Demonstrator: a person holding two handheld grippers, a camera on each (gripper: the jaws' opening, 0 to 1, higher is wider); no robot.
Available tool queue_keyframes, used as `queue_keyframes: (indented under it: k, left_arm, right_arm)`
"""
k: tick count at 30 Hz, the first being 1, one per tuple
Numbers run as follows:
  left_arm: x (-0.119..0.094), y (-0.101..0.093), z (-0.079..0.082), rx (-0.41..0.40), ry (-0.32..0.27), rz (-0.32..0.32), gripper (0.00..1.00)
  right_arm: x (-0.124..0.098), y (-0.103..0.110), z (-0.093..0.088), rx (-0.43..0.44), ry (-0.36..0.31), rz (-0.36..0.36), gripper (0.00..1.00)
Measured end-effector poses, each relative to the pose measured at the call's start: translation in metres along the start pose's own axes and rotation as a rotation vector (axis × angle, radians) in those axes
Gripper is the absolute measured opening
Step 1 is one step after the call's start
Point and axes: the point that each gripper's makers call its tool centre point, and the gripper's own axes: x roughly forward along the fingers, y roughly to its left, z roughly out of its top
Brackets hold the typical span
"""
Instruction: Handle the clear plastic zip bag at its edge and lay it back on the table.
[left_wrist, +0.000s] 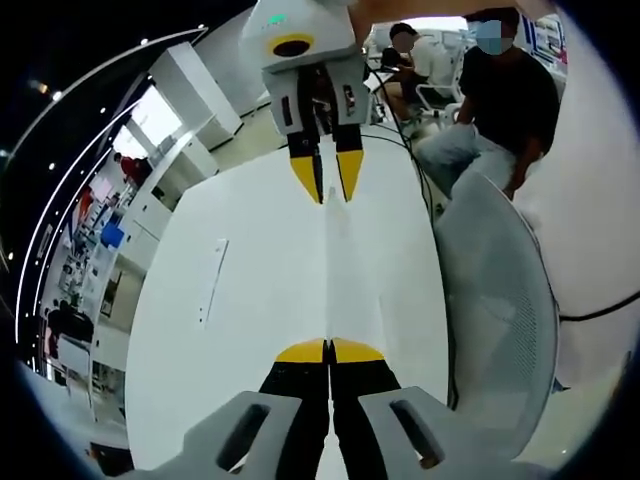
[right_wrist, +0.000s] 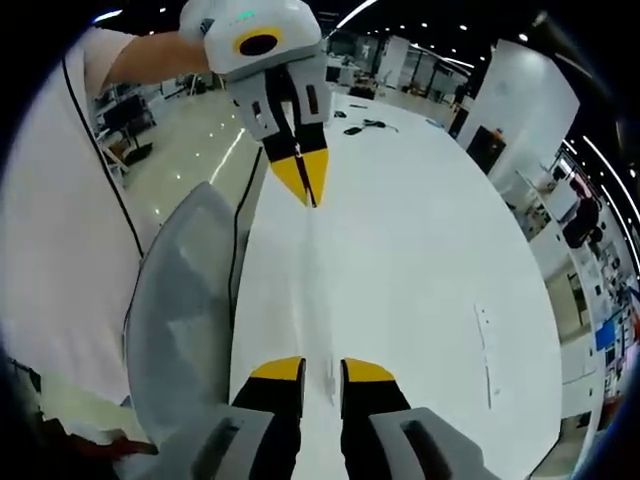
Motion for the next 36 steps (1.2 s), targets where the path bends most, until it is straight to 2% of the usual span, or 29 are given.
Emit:
queue_keyframes:
  k: [36]
  left_arm:
    - [-0.001, 0.000, 0.001, 0.004, -0.010, 0.011, 0.00]
  right_arm:
    - [-0.006, 0.002, 0.043, 0.026, -0.123, 0.026, 0.06]
